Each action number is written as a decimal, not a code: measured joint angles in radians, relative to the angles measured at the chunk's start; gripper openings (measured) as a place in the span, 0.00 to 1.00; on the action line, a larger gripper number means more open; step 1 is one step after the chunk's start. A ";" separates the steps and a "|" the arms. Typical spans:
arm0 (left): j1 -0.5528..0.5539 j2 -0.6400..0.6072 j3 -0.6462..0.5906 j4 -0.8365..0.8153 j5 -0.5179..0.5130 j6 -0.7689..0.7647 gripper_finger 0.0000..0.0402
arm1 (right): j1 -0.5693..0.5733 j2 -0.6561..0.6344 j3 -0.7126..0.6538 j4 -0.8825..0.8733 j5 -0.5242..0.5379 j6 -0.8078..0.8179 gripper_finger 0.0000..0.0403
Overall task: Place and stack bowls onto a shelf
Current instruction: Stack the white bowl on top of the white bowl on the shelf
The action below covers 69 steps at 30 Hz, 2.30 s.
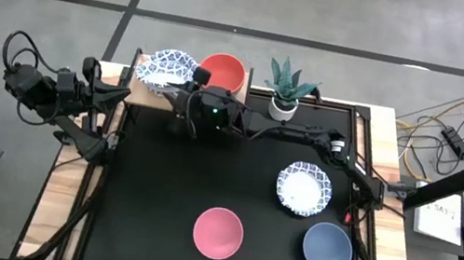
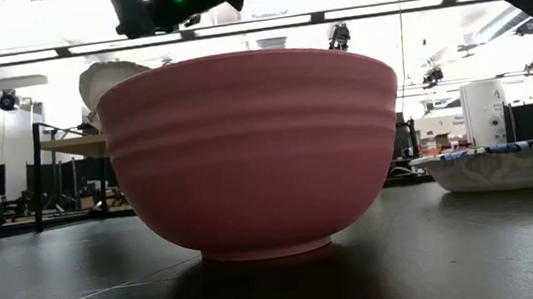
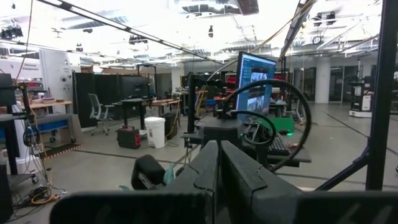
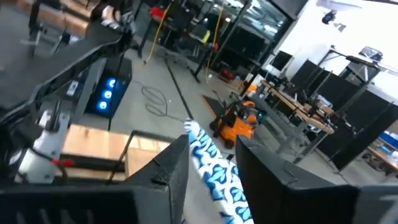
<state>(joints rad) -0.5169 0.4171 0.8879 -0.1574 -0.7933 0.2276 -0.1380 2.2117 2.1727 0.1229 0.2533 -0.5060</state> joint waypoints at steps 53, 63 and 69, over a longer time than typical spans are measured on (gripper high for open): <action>0.001 0.045 -0.042 -0.261 -0.361 -0.306 0.00 | -0.004 -0.046 -0.051 -0.129 -0.018 -0.005 0.08; 0.048 0.162 0.079 -0.377 -0.362 -0.405 0.00 | 0.095 -0.382 -0.048 -0.539 -0.045 0.062 0.08; 0.142 0.276 0.158 -0.405 -0.170 -0.406 0.00 | 0.125 -0.544 -0.048 -0.846 -0.120 0.313 0.08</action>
<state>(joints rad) -0.3745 0.6929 1.0463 -0.5628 -0.9635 -0.1780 -0.0127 1.6673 2.1246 -0.7230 0.1335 -0.1926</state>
